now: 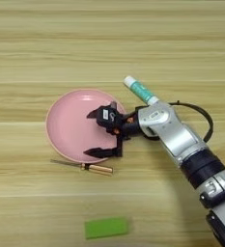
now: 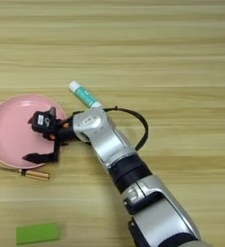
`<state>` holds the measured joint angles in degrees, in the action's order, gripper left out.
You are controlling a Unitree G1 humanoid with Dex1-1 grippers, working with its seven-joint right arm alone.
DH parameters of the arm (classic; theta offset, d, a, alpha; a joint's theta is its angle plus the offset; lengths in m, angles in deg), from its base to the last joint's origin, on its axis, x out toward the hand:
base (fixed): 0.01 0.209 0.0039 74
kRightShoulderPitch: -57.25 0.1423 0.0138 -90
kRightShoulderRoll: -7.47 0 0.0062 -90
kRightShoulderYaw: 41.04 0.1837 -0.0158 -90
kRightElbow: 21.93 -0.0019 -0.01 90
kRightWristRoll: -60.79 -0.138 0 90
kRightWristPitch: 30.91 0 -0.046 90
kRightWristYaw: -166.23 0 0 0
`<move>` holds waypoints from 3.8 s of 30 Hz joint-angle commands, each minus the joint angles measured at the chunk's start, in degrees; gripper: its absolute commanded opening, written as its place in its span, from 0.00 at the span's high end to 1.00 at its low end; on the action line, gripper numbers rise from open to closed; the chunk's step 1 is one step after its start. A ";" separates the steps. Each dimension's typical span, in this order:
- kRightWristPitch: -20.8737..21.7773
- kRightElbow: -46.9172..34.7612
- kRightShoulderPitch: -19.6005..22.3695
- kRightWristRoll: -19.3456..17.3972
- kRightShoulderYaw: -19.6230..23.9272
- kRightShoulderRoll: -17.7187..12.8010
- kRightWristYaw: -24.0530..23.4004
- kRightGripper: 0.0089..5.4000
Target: Move the objects on the table
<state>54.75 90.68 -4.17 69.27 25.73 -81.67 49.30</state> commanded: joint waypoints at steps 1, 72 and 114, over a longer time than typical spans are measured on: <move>0.03 -3.65 2.50 -0.70 0.17 -2.21 1.09 0.01; -2.46 -12.59 0.68 -11.12 5.29 -5.20 8.02 0.01; -7.36 -35.18 -11.07 -31.47 13.71 -11.70 13.39 0.01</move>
<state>45.89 58.51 -17.09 38.93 38.24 -91.66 64.04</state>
